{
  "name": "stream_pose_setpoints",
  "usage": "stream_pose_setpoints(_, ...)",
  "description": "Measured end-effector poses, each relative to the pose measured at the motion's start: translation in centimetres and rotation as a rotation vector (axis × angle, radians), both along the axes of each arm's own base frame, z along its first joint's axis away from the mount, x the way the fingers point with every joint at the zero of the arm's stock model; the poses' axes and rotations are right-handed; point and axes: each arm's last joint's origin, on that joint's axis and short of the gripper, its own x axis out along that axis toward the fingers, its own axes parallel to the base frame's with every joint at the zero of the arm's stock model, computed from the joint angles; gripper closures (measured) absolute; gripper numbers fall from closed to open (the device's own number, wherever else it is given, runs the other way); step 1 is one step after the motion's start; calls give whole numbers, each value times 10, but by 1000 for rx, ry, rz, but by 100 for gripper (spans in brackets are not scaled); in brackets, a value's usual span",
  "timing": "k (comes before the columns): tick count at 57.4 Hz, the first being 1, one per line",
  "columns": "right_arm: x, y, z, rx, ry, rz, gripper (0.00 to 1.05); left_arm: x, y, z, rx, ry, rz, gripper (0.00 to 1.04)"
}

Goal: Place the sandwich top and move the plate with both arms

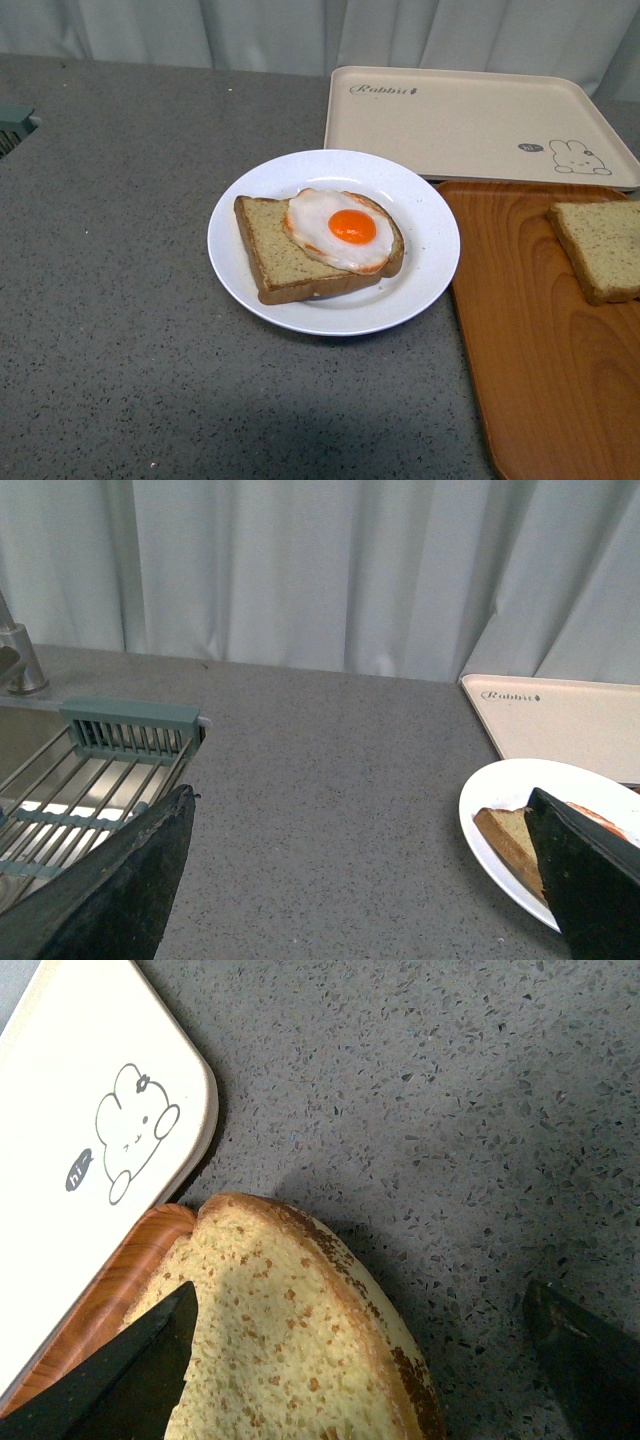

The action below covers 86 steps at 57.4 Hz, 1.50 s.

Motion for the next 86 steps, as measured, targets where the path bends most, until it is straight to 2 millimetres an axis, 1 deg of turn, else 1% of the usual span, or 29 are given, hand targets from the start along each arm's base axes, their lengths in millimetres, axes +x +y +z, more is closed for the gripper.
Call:
stream_pose_setpoints(5,0,0,0,7,-3,0,9,0,0,0,0,0,0,6)
stream_pose_setpoints(7,0,0,0,11,-3,-2,11,0,0,0,0,0,0,6)
stream_pose_setpoints(12,0,0,-2,24,4,-10,28,0,0,0,0,0,0,6)
stream_pose_setpoints(16,-1,1,-4,55,7,-17,46,0,0,0,0,0,0,6)
stream_pose_setpoints(29,0,1,-3,101,-11,-19,78,0,0,0,0,0,0,6)
stream_pose_setpoints(36,2,1,7,124,-50,-17,94,0,0,0,0,0,0,6)
stream_pose_setpoints(40,4,2,16,130,-81,-9,100,0,0,0,0,0,0,6)
stream_pose_setpoints(42,5,4,21,136,-99,-3,101,0,0,0,0,0,0,6)
stream_pose_setpoints(50,12,15,49,180,-213,48,101,0,0,0,0,0,0,6)
stream_pose_setpoints(55,16,33,73,222,-301,110,101,0,0,0,0,0,0,6)
stream_pose_setpoints(58,18,42,83,237,-333,139,101,0,0,0,0,0,0,6)
stream_pose_setpoints(60,19,52,91,251,-358,165,101,0,0,0,0,0,0,6)
stream_pose_setpoints(63,20,64,96,262,-373,194,101,0,0,0,0,0,0,6)
stream_pose_setpoints(65,20,79,101,272,-382,233,101,0,0,0,0,0,0,6)
stream_pose_setpoints(66,20,82,101,274,-382,242,101,0,0,0,0,0,0,6)
stream_pose_setpoints(67,19,92,102,279,-382,267,101,0,0,0,0,0,0,6)
stream_pose_setpoints(71,18,113,103,283,-378,314,101,0,0,0,0,0,0,6)
stream_pose_setpoints(75,15,144,100,282,-367,384,101,0,0,0,0,0,0,6)
stream_pose_setpoints(77,12,163,95,276,-349,423,101,0,0,0,0,0,0,6)
stream_pose_setpoints(81,6,192,80,261,-300,488,101,0,0,0,0,0,0,6)
stream_pose_setpoints(86,3,212,64,237,-253,531,101,0,0,0,0,0,0,6)
